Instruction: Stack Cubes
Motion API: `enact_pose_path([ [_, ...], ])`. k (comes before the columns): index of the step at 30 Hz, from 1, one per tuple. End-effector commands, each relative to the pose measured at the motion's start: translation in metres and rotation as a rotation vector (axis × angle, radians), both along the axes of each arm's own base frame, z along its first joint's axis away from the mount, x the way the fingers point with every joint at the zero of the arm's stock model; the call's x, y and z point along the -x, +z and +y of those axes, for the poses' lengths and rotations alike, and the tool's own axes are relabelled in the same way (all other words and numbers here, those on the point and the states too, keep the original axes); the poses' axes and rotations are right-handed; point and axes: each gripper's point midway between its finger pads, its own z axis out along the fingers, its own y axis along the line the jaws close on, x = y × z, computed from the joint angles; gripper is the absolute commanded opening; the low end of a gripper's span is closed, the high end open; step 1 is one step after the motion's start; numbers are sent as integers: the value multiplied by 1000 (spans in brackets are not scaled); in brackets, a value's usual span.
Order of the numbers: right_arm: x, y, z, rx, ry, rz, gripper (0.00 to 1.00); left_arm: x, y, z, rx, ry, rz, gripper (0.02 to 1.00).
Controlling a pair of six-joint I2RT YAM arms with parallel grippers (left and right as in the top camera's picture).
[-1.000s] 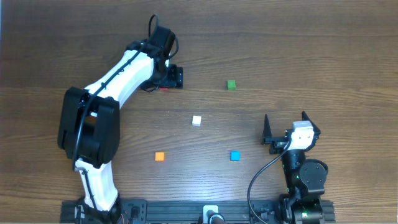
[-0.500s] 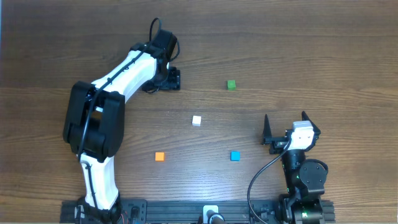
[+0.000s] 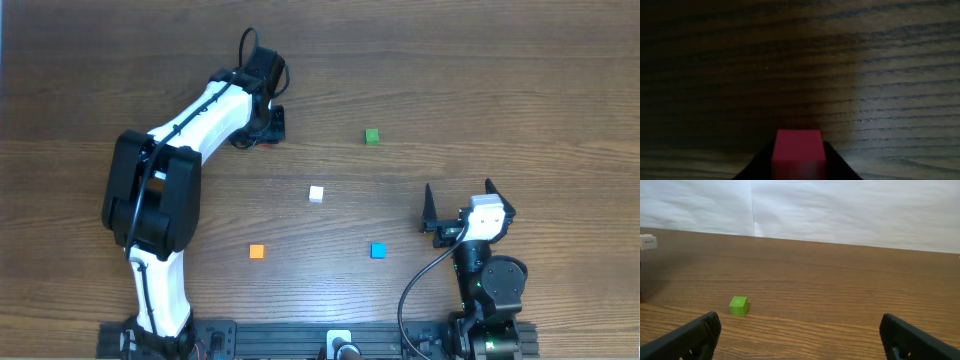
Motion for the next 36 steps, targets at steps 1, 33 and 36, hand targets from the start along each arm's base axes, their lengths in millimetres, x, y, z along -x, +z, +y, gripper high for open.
enact_pose_path([
  [1,0,-1,0,0,5,-2,993,-7,3,1,-1,16,-15,176],
  [33,0,-1,0,0,5,-2,993,122,83,-123,63,-32,-104,47],
  [36,0,-1,0,0,5,-2,993,126,73,-116,48,-9,-85,45],
])
